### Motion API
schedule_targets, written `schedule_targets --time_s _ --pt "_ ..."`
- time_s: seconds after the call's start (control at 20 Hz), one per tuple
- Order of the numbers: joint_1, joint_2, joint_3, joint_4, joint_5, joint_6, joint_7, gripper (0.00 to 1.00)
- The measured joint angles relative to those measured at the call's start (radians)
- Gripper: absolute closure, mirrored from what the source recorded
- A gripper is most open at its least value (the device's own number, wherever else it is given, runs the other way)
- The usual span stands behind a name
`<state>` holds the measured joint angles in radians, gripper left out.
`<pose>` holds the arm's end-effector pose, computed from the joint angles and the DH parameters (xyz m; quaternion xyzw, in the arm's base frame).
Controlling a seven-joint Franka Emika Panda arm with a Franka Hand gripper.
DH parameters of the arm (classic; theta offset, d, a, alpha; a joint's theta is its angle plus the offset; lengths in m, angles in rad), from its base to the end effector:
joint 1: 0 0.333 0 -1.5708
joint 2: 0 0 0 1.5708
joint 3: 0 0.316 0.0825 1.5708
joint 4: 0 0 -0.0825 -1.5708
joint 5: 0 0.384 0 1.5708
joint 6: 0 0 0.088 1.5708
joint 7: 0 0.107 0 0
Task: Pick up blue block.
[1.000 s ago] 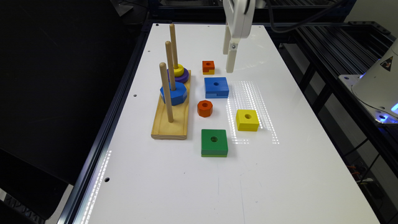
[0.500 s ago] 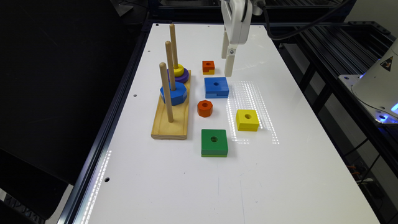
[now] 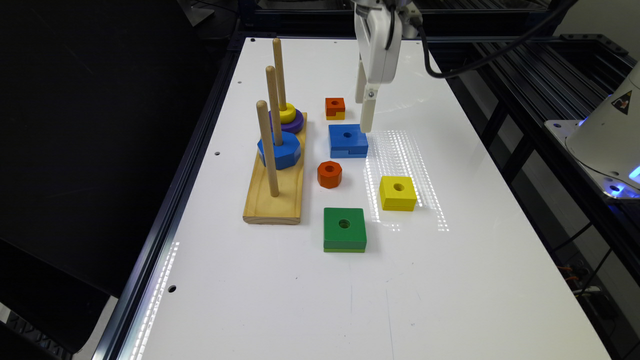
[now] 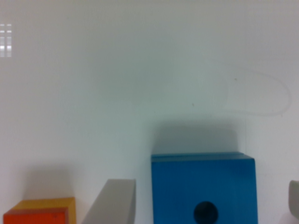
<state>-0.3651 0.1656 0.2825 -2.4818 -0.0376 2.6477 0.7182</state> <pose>0.4757 -0.0353 0.2284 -0.9264 0.3763 0.0008 0.0145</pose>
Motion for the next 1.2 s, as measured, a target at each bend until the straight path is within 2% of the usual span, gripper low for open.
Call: schedule_targets --time_s 0.1,0.25,0.5,0.65,0.95,1.0,1.1,1.2 --pt "0.0 0.032 -0.006 0.004 -0.0157 0.031 0.006 0.0" --pt "-0.001 0.05 -0.009 0.016 -0.0285 0.038 0.013 0.0" --pt "0.001 0.052 -0.008 0.027 -0.0286 0.037 0.014 0.0" --pt "0.003 0.057 -0.003 0.04 -0.0286 0.036 0.017 0.0" --pt "0.013 0.077 0.0 0.055 -0.0287 0.038 0.027 0.0" --pt "0.013 0.088 -0.001 0.055 -0.0297 0.044 0.027 0.0" --pt "0.014 0.127 -0.007 0.06 -0.037 0.074 0.027 0.0" --pt "0.014 0.155 -0.01 0.074 -0.0458 0.084 0.028 0.0"
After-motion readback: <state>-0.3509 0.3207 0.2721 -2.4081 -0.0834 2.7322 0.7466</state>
